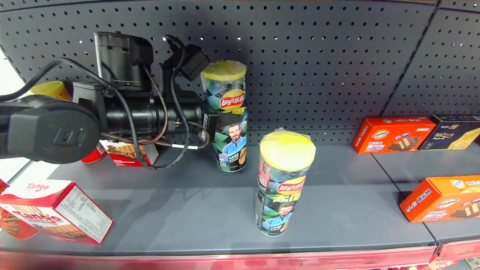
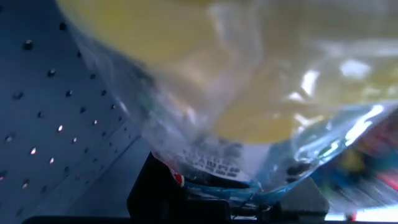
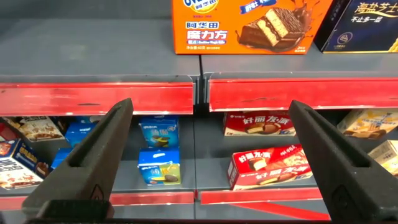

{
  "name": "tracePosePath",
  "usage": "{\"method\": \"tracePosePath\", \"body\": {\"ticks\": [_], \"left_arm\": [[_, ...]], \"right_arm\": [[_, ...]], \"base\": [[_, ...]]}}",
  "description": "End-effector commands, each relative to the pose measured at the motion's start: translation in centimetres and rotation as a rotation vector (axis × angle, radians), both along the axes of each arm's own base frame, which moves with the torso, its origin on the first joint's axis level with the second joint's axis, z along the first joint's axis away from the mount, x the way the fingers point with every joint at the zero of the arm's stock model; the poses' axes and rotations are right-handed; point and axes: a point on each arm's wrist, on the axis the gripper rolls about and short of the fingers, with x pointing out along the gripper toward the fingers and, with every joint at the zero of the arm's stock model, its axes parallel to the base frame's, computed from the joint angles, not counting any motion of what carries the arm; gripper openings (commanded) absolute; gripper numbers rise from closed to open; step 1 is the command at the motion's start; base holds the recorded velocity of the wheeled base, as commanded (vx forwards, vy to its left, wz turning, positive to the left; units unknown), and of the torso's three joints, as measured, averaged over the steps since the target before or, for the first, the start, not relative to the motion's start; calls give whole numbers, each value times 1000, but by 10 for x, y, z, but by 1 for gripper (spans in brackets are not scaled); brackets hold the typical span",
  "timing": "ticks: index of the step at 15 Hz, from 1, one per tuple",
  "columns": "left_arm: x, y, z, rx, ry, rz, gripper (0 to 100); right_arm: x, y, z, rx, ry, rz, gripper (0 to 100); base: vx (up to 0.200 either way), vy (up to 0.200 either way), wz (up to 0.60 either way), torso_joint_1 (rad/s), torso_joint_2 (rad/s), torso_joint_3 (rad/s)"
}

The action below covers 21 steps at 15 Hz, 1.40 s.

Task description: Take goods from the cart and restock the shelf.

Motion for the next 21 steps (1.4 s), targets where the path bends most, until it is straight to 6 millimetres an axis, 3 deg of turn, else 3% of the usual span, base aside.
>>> {"method": "tracePosePath", "body": {"ticks": [1, 9, 21], "left_arm": [[13, -7, -11, 11, 20, -6, 0], [40, -23, -32, 14, -15, -23, 0], [60, -38, -51, 28, -65, -60, 0]], "right_arm": [[0, 0, 0, 1, 4, 0, 100], [0, 0, 0, -1, 3, 0, 100], [0, 0, 0, -1, 3, 0, 100]], "base": [[0, 0, 0, 0, 0, 0], [0, 0, 0, 0, 0, 0], [0, 0, 0, 0, 0, 0]]}}
